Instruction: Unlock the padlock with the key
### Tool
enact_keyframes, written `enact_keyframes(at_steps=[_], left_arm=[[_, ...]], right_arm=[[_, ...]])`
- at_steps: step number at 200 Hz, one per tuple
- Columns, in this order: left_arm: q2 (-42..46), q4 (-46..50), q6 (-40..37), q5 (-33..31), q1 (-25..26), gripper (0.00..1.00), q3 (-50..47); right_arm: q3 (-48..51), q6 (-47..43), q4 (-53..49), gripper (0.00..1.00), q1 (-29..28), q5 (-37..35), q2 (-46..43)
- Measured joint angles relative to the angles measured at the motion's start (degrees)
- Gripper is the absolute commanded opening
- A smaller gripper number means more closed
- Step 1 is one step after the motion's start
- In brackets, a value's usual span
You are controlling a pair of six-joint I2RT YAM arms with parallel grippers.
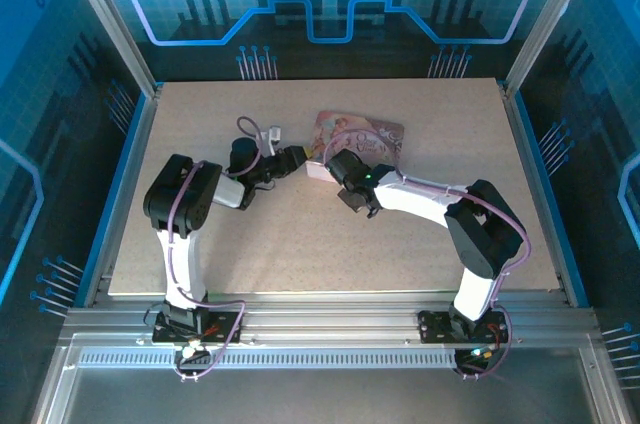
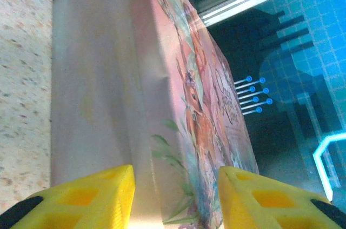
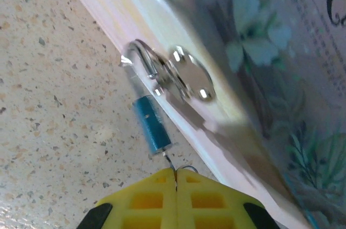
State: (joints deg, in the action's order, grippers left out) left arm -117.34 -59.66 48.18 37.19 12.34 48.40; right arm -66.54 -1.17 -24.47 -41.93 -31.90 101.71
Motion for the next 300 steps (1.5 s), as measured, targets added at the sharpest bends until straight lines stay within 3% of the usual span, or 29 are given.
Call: enact_keyframes(at_steps=[50, 110, 232, 300], left_arm=[[-0.1, -0.2, 0.2, 1.3, 1.4, 0.45, -0.1], [1.9, 1.1, -0.8, 1.0, -0.5, 0.49, -2.6], [29.2, 24.2, -14.3, -3.7, -4.0, 0.5, -7.9], [41.7, 37.5, -19.1, -7.4, -4.0, 0.51, -12.1]], right_arm=[[-3.2, 0.0, 1.2, 0.0, 0.0, 1.0, 0.4], [-1.5, 1.8, 1.3, 0.0, -0.5, 3.0, 0.3], [4.0, 11.4, 0.5, 0.0, -5.4, 9.6, -6.3], [4.3, 17.2, 0.6, 0.01, -12.1, 12.1, -6.0]])
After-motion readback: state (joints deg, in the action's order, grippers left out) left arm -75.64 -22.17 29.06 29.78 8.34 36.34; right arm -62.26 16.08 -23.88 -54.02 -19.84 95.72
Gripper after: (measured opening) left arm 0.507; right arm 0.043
